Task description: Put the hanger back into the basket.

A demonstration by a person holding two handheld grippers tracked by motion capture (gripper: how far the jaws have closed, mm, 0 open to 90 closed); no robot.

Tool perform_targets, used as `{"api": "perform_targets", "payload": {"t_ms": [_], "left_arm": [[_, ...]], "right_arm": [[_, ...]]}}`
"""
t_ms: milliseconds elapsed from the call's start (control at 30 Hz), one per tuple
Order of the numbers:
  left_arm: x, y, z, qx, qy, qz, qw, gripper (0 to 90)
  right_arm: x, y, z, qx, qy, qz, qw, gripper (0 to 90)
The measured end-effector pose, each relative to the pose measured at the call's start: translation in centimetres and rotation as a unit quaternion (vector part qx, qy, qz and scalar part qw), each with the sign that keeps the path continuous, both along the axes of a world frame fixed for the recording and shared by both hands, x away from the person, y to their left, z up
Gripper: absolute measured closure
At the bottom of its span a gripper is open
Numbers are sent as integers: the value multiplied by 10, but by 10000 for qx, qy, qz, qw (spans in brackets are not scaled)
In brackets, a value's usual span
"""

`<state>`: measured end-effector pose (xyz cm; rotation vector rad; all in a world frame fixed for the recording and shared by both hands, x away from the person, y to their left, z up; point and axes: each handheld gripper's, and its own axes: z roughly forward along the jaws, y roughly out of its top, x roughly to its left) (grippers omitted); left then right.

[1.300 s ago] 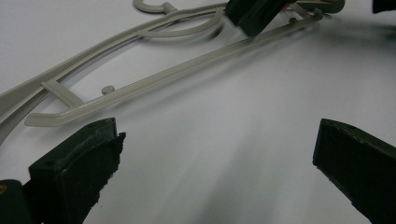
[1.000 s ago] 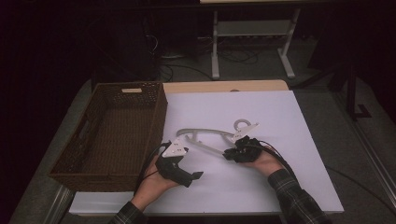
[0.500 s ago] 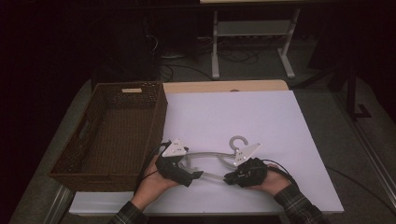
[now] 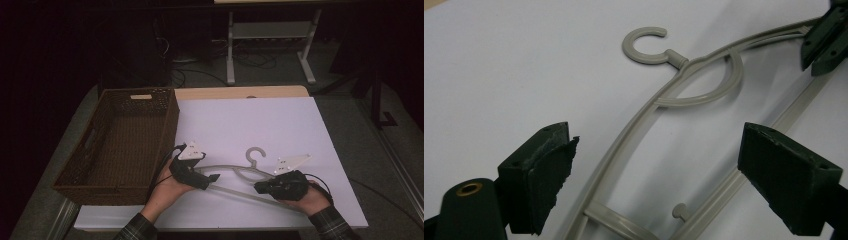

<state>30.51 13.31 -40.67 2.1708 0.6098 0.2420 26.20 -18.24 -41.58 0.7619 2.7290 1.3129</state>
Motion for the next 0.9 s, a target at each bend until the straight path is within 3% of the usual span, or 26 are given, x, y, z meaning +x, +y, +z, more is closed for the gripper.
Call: {"api": "perform_targets", "payload": {"t_ms": [33, 200, 233, 400, 500, 667, 900], "left_arm": [[3, -3, 1, 13, 16, -4, 10000, 143], [11, -11, 1, 11, 54, -94, 9999, 144], [14, -14, 0, 3, 73, -108, 9999, 144], [26, -21, -4, 14, 163, -151, 9998, 144], [33, -23, -9, 86, 254, -171, 9995, 147], [37, -24, -13, 129, 320, -178, 9992, 159], [40, -27, -17, 263, 396, -373, 9982, 228]], "right_arm": [[-3, -6, 0, 21, 26, -93, 10000, 892], [-10, 0, -7, -10, 78, -91, 9999, 893], [-13, 10, -11, -208, 25, -68, 9998, 893], [-11, 19, -14, -261, 0, -110, 9996, 893], [-11, 24, -18, -411, 54, -63, 9991, 894], [-11, 24, -20, -443, 94, -71, 9990, 894], [-10, 25, -24, -475, 228, -41, 9986, 896]]}}
